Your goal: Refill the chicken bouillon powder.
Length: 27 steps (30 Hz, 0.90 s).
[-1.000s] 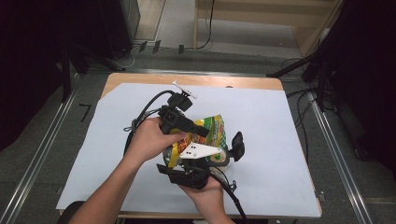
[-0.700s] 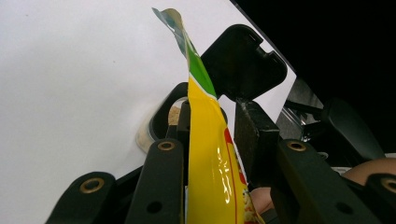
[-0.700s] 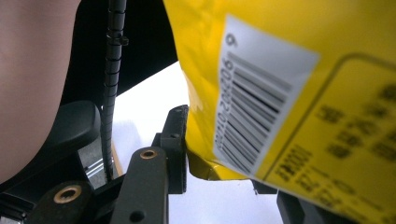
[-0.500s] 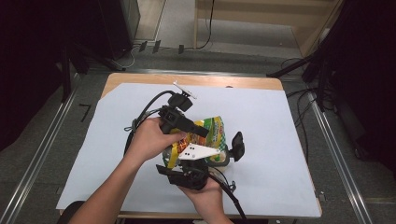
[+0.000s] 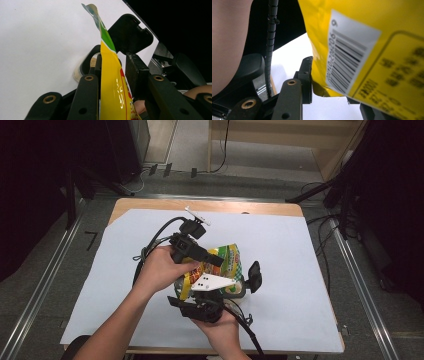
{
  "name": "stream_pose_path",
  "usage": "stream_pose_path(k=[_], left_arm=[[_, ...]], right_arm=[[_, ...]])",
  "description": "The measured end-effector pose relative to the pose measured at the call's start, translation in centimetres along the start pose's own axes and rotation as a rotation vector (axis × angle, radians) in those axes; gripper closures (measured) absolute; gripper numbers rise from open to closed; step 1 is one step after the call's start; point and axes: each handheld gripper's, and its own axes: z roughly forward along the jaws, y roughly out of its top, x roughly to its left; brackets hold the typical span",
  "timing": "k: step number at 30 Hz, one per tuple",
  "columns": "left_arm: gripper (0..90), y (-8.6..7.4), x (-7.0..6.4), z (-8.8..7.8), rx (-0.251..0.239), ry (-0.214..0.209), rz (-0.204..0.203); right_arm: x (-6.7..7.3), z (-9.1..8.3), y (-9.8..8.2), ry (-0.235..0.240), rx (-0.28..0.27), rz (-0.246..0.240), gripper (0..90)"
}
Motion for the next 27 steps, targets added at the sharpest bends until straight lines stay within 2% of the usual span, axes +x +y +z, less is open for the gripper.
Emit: stream_pose_path(k=[16,27], left_arm=[[72.5,0.03,-0.16,-0.32,-0.013,-0.005,0.0],[72.5,0.03,0.0,0.08,0.011,0.0,-0.004]], right_arm=[[0.09,-0.15,0.27,-0.004,0.004,-0.01,66.1],[0.13,0.01,0.07,0.007,0.006,0.012,66.0]])
